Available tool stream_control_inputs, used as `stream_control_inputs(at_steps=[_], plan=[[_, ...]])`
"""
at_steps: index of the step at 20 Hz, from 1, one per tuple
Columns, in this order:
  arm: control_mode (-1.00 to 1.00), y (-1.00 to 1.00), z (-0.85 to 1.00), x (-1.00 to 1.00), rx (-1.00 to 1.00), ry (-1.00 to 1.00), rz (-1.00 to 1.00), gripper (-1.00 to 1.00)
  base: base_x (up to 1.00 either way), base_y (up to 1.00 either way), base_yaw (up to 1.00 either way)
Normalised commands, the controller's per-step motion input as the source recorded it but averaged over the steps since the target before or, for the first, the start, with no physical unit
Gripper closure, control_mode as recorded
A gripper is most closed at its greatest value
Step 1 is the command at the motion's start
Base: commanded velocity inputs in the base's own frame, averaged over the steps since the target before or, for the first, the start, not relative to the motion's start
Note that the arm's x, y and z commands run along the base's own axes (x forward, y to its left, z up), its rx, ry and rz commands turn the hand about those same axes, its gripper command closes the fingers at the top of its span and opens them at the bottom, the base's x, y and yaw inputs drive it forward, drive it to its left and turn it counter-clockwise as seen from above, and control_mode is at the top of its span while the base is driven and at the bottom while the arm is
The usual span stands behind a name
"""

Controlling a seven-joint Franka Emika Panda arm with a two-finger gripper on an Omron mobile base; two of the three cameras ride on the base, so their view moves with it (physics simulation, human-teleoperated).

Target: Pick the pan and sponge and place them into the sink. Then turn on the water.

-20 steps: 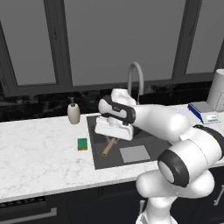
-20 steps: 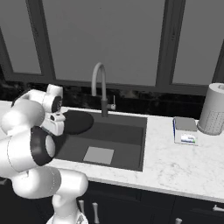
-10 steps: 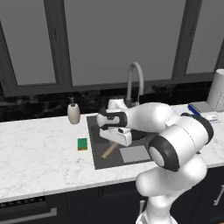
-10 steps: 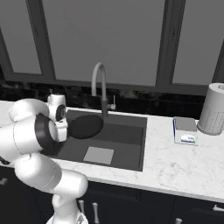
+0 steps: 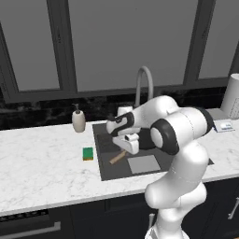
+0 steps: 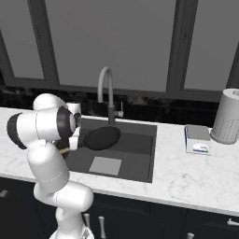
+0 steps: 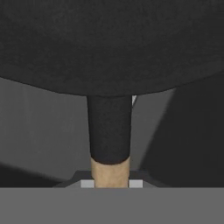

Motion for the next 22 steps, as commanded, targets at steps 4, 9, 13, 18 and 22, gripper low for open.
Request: stream_control_inputs(at_steps=[4,9,13,18,22], plan=[[-1.00,-0.20,-0.37,0.47,-0.03,0.00,-0.21,1.00,0.00,0.00,0.00],[-1.00,-0.23,-0.42,0.42,-0.05,0.00,-0.20,1.00,0.00,0.00,0.00],[-1.00,-0.32,-0.45,0.29,-0.01,0.00,-0.16,1.00,0.00,0.00,0.00],[-1.00,-0.13,-0.41,0.16,0.00,0.00,-0.13,1.00,0.00,0.00,0.00],[-1.00,-0.03,-0.43,0.04,0.00,0.00,-0.10,1.00,0.00,0.00,0.00]])
